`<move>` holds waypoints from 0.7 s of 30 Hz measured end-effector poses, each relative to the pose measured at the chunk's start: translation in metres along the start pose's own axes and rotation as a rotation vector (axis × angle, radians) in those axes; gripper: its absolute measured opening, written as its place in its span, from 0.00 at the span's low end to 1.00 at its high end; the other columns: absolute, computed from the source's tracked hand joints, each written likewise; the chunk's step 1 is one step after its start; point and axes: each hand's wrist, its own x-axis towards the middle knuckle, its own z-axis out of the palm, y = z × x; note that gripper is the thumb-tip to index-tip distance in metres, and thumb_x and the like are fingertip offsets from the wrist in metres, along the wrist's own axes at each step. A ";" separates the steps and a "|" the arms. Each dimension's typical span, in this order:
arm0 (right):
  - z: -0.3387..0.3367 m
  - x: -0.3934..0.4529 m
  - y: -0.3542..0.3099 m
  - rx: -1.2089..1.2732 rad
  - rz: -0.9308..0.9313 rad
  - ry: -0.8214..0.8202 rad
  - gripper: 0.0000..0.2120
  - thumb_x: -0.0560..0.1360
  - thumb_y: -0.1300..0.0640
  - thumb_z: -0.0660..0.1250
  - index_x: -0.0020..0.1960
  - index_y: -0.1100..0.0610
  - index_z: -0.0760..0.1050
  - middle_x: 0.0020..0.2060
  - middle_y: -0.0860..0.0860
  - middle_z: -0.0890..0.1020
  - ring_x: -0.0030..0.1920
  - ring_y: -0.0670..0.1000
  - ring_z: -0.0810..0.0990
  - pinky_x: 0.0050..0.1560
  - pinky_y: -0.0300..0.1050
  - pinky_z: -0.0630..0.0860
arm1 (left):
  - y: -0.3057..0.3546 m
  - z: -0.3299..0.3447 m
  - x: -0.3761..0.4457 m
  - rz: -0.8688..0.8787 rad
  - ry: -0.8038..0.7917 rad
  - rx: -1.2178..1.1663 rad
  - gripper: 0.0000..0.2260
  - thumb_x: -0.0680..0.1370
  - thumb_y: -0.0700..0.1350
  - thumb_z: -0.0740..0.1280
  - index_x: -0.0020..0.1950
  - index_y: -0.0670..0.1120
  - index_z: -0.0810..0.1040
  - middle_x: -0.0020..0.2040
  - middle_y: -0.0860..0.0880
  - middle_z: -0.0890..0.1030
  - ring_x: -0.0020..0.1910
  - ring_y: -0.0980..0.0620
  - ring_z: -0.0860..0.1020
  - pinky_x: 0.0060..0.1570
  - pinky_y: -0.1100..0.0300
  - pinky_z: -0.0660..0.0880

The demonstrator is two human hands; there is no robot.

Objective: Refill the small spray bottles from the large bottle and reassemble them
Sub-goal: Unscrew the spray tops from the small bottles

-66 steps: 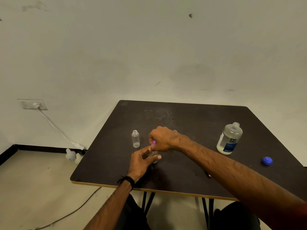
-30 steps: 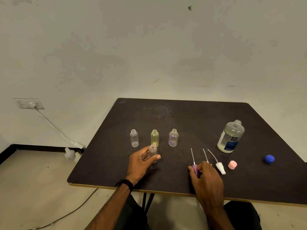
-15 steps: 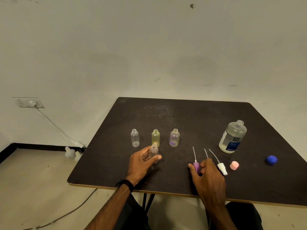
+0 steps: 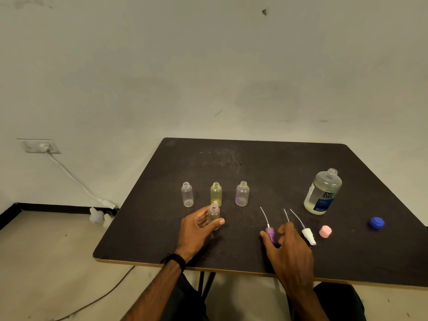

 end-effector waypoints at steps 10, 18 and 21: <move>-0.001 0.000 0.000 -0.058 -0.005 -0.023 0.17 0.73 0.37 0.67 0.45 0.48 0.67 0.34 0.46 0.74 0.35 0.44 0.74 0.37 0.42 0.75 | -0.002 0.000 0.001 0.010 0.010 0.000 0.24 0.71 0.44 0.78 0.65 0.51 0.79 0.54 0.61 0.83 0.57 0.64 0.81 0.55 0.70 0.76; -0.007 -0.003 -0.004 -0.053 -0.003 -0.085 0.15 0.73 0.39 0.68 0.46 0.48 0.67 0.35 0.46 0.74 0.36 0.43 0.74 0.37 0.38 0.72 | -0.001 0.000 0.000 0.023 0.005 0.019 0.22 0.71 0.43 0.78 0.64 0.53 0.78 0.52 0.63 0.83 0.56 0.65 0.81 0.55 0.70 0.76; -0.009 -0.004 -0.005 -0.058 0.004 -0.113 0.16 0.73 0.38 0.68 0.47 0.48 0.67 0.36 0.45 0.74 0.36 0.43 0.73 0.34 0.35 0.67 | 0.000 -0.001 -0.001 0.027 0.002 0.023 0.23 0.71 0.43 0.78 0.66 0.49 0.79 0.56 0.59 0.84 0.58 0.63 0.81 0.57 0.67 0.77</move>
